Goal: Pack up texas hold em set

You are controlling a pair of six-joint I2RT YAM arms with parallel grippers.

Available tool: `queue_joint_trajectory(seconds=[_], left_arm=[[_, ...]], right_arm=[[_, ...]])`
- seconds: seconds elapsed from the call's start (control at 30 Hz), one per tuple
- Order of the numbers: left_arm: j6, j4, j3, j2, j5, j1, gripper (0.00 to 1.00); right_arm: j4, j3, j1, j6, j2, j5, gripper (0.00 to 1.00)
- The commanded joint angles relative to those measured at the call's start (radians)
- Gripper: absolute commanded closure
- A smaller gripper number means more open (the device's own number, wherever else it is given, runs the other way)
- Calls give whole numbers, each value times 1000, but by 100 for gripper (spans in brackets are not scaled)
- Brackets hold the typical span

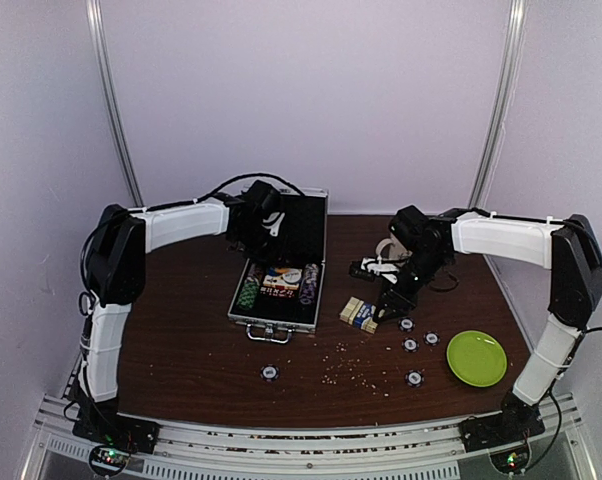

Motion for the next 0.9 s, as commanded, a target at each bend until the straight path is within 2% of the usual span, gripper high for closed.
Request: queue_joint_trajectory(seconds=[0.0, 0.47, 0.87], left_arm=[[7, 34, 65, 56, 43, -7, 63], [-23, 49, 73, 119, 77, -8, 62], [-35, 50, 49, 102, 73, -8, 51]], right_arm=[[-7, 29, 7, -4, 10, 6, 55], [-13, 31, 6, -9, 22, 9, 55], [-16, 35, 6, -9, 23, 10, 55]])
